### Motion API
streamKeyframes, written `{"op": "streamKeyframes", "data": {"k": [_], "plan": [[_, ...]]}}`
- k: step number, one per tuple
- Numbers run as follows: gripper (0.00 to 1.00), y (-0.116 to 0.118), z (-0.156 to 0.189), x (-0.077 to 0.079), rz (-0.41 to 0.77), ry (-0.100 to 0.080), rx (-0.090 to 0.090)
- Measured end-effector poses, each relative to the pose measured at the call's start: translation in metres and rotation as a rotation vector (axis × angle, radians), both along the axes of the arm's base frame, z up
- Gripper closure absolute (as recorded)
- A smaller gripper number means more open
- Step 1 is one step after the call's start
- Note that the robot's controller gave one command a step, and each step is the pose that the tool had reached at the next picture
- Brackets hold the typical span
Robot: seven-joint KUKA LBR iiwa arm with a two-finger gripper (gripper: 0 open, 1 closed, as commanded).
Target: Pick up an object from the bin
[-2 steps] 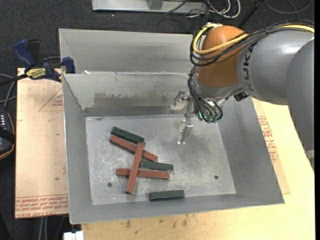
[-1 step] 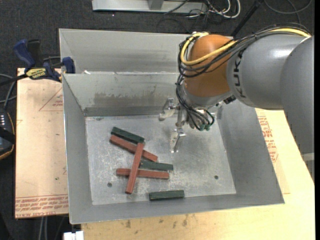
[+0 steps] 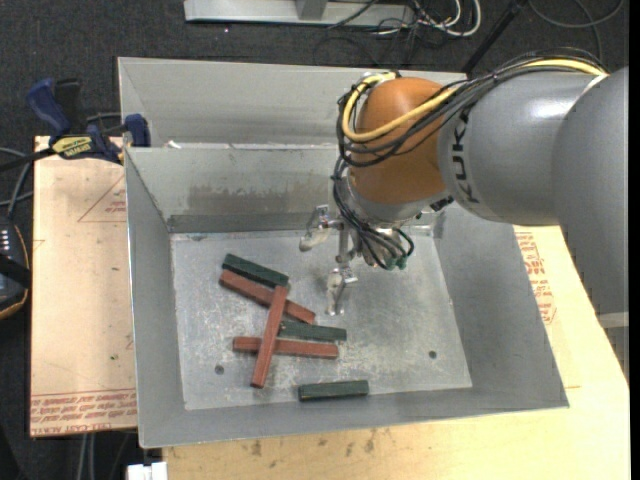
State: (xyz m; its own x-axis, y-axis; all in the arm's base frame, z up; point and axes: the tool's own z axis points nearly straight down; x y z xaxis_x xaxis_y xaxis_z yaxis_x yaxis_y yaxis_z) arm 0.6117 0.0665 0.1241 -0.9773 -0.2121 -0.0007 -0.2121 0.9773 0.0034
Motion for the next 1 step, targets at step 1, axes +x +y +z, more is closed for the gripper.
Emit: {"op": "streamKeyframes", "data": {"k": [1], "plan": [[1.0,0.0725,-0.0362,-0.0042,-0.116,0.001,-0.002]]}}
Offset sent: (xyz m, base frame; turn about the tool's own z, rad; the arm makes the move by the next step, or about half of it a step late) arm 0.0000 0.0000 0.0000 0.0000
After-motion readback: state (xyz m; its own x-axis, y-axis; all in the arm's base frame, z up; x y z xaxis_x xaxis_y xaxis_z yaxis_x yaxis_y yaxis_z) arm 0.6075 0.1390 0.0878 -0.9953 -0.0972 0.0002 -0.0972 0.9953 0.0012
